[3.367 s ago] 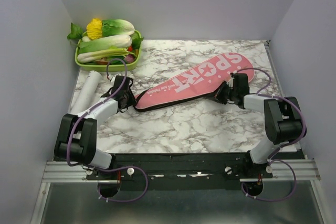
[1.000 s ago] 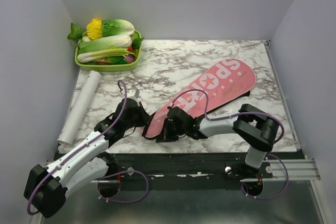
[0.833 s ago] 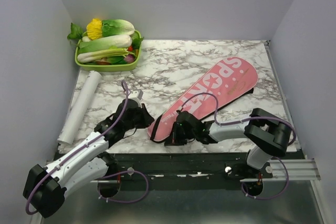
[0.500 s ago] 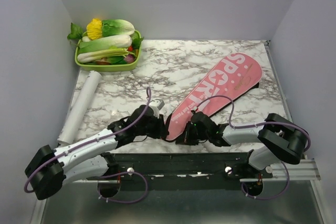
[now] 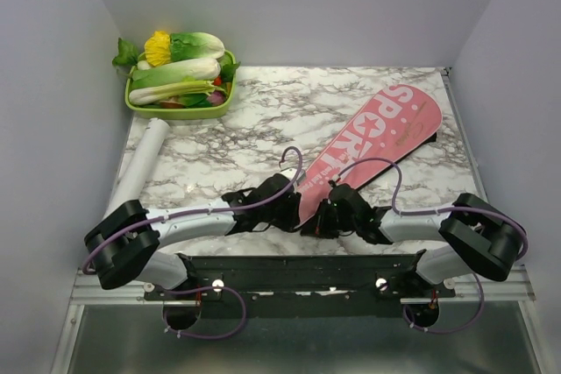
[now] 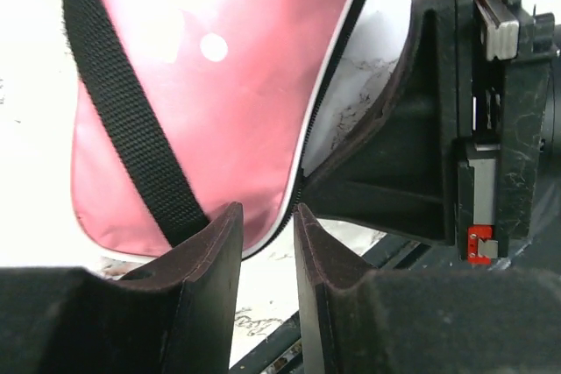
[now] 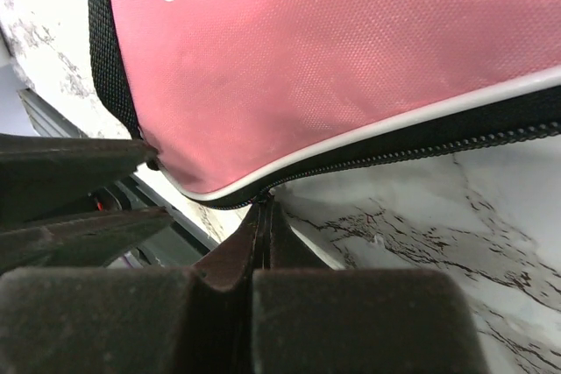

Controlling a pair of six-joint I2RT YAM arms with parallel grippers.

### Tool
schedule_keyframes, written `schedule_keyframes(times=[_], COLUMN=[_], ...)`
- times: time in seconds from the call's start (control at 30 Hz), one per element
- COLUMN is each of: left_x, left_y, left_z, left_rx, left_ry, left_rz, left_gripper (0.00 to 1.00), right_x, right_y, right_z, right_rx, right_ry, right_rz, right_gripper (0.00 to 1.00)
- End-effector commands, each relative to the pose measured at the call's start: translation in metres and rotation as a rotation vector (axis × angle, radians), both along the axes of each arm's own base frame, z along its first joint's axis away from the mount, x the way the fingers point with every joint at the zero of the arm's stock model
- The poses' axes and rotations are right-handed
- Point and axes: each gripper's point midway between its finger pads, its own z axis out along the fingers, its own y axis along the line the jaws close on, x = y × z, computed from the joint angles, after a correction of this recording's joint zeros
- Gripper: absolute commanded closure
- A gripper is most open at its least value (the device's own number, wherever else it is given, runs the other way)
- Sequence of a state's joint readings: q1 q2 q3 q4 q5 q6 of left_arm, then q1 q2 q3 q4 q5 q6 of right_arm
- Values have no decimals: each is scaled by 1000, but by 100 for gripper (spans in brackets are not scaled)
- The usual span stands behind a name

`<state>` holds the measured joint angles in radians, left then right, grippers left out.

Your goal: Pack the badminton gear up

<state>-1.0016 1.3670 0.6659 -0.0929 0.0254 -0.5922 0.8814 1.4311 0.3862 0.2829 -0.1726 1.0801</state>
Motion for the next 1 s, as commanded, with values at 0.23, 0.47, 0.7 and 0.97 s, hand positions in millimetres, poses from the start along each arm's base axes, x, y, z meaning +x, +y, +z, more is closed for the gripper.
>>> schedule_keyframes(times=[0.23,0.47,0.7,0.97], left_x=[48,48,44,38], left_y=[17,13,11,5], left_z=[23,-21,-52,-55], left_rx=[143,217,250,218], left_ry=[-205,-159,-117,-100], left_rz=[121,97,71,43], left_gripper=[62,62,62,63], right_x=[-16,-18,-23,-35], right_y=[-38,-35,-13,34], right_z=[-37,-37,-29,-14], right_rx=[-172,-175,-193,-107], right_ry=[49,47,35,54], right_rz=[-6,11,45,21], right_gripper=[99,99,99,99])
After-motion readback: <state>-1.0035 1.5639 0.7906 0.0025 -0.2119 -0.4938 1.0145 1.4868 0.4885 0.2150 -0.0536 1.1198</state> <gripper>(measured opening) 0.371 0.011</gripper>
